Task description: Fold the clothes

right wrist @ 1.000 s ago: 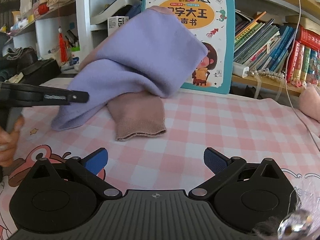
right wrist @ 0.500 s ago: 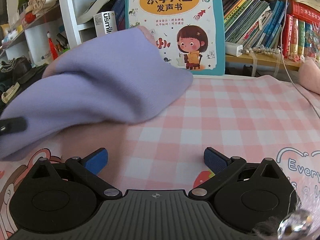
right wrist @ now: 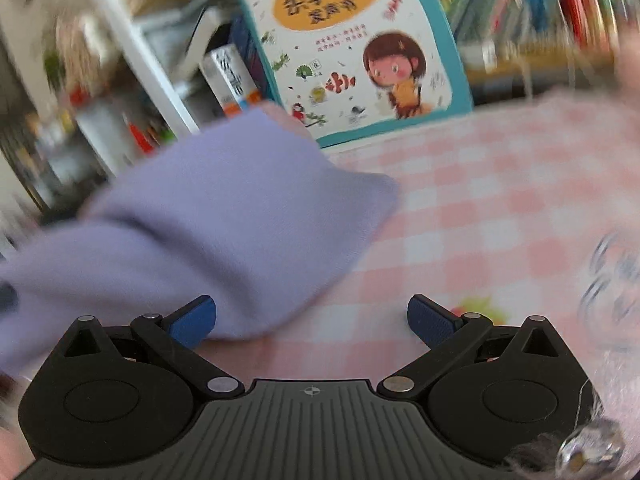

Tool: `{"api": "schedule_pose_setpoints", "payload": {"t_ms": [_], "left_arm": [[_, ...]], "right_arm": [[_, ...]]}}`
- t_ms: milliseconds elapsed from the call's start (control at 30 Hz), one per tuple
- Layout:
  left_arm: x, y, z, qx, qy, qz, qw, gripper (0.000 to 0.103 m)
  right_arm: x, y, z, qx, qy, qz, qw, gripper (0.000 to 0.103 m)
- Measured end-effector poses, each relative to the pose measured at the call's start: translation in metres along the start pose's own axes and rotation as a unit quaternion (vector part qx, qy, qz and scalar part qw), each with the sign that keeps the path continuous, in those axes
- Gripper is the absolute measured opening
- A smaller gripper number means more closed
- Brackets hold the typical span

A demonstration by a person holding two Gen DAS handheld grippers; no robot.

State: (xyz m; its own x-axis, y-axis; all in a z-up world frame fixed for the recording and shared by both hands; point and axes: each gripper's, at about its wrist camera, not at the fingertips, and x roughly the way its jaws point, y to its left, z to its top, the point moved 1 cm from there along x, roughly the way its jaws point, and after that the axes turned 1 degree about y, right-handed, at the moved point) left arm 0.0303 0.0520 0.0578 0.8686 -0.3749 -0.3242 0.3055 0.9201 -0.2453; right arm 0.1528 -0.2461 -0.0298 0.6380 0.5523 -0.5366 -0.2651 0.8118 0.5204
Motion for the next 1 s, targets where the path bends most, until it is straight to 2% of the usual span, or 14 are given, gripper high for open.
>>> {"api": "schedule_pose_setpoints", "payload": {"t_ms": [100,167,300,333,367,400,433,500,533,633,700,767,867,1000], "left_arm": [[-0.008,-0.001,0.007,-0.01,-0.033,-0.029,0.999,0.008],[-0.012,-0.001,0.009,-0.011,-0.049,-0.047,0.9976,0.008],[-0.027,-0.003,0.012,-0.015,-0.071,-0.068,0.9951,0.008],[-0.031,-0.002,0.012,-0.018,-0.077,-0.072,0.9943,0.008],[-0.035,-0.002,0.013,-0.02,-0.084,-0.076,0.9934,0.008],[-0.041,-0.002,0.013,-0.022,-0.092,-0.078,0.9924,0.008],[-0.047,-0.002,0.014,-0.023,-0.099,-0.078,0.9917,0.008],[-0.049,-0.004,0.013,-0.02,-0.096,-0.083,0.9917,0.008],[-0.049,-0.005,0.012,-0.019,-0.092,-0.086,0.9919,0.008],[-0.048,-0.01,0.01,-0.012,-0.08,-0.1,0.9918,0.008],[-0.042,-0.02,0.008,-0.01,-0.069,-0.137,0.988,0.008],[-0.035,-0.033,0.006,-0.012,-0.061,-0.191,0.9796,0.008],[-0.021,-0.054,0.005,-0.016,-0.047,-0.283,0.9579,0.008],[-0.015,-0.068,0.013,-0.021,-0.067,-0.383,0.921,0.007]], "right_arm": [[0.001,-0.005,0.002,0.077,0.014,0.057,0.995,0.103],[0.004,-0.008,0.004,0.132,0.023,0.096,0.986,0.103],[0.013,-0.012,0.011,0.239,0.034,0.162,0.957,0.098],[0.016,-0.012,0.014,0.257,0.033,0.168,0.951,0.091],[0.02,-0.012,0.016,0.275,0.032,0.174,0.945,0.069],[0.021,-0.012,0.019,0.281,0.028,0.174,0.943,0.056],[0.021,-0.012,0.022,0.28,0.019,0.177,0.943,0.033],[0.019,-0.01,0.028,0.278,0.002,0.184,0.943,0.023],[0.012,-0.009,0.033,0.264,-0.015,0.182,0.947,0.018],[-0.018,-0.005,0.048,0.217,-0.079,0.172,0.957,0.013],[-0.05,-0.004,0.061,0.192,-0.132,0.164,0.958,0.011],[-0.082,-0.002,0.074,0.166,-0.185,0.156,0.956,0.011],[-0.137,0.008,0.093,0.118,-0.262,0.135,0.948,0.011],[-0.204,0.043,0.114,0.034,-0.354,0.125,0.926,0.011]]}}
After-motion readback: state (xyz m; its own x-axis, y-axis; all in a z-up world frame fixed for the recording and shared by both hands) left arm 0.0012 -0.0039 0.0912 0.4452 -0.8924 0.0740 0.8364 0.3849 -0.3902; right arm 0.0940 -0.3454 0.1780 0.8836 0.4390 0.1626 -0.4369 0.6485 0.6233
